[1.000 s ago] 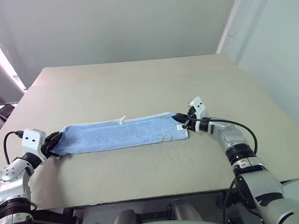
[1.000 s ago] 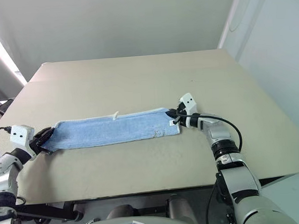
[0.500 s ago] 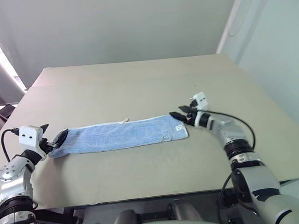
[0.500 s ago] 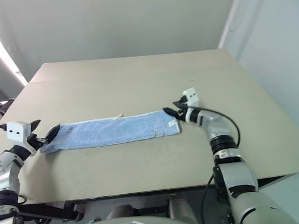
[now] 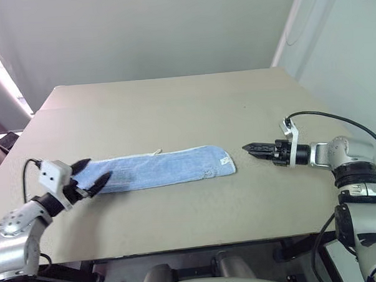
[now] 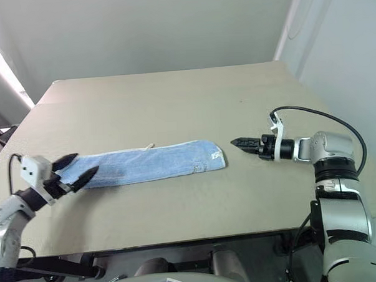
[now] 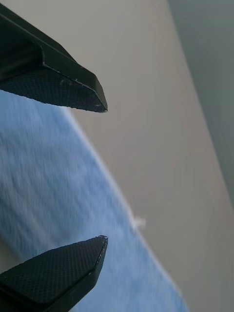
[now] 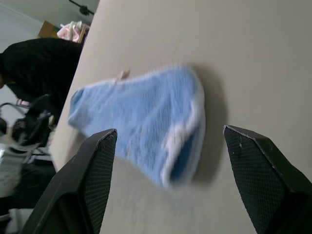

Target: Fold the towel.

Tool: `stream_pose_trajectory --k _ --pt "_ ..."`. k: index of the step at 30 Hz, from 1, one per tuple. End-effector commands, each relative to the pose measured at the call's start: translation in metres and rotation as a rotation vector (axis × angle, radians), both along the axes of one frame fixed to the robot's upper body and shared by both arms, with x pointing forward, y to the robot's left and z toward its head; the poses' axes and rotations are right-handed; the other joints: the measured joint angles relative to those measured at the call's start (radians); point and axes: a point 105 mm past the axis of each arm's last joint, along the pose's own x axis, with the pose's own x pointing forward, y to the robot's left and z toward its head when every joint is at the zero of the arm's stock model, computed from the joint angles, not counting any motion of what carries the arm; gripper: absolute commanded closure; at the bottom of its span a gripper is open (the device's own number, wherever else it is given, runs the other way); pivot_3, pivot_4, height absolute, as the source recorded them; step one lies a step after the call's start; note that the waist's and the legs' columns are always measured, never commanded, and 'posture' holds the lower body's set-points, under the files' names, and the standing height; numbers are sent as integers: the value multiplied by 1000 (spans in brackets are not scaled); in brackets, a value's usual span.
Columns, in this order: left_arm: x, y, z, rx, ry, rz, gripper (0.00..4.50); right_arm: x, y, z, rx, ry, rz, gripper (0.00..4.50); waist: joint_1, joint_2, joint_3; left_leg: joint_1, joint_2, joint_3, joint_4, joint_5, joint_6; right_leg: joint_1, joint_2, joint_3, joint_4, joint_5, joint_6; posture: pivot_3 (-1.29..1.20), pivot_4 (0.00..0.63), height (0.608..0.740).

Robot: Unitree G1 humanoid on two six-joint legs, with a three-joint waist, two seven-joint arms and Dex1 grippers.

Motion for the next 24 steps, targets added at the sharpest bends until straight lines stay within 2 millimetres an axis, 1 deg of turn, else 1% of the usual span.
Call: stream_pose_trajectory --k 1,5,9,12,16,19,24 --pt "-3 -25 0 53 1 -105 242 -9 7 2 58 39 44 871 -1 0 0 0 0 0 0 0 0 0 1 0 0 0 0 0 0 740" --pt "-5 -41 -9 71 14 -155 242 -16 23 -9 105 105 75 871 -3 0 0 0 0 2 0 0 0 2 2 2 0 -1 1 0 0 740" --pt "-6 -48 -7 34 14 -175 242 -19 41 -18 130 144 99 871 -1 0 0 0 0 2 0 0 0 2 3 3 1 -1 2 0 0 740" --pt "-8 -51 -7 44 26 -190 242 -17 53 -19 162 160 101 871 0 0 0 0 0 1 1 0 0 2 3 2 1 -1 1 0 0 740" --pt "-5 -54 0 15 31 -185 242 -7 67 -27 167 171 67 871 -2 0 0 0 0 2 0 0 0 2 2 3 -1 0 1 0 0 740" --pt "-9 -58 -6 48 47 -203 242 2 74 -29 176 175 23 871 -11 -1 -1 0 0 2 1 0 0 2 2 3 -1 0 1 0 0 740" --pt "-11 -60 -6 31 46 -190 242 10 73 -33 177 181 -39 871 -26 -1 -1 0 0 2 1 0 0 5 2 3 0 -1 1 0 0 740"
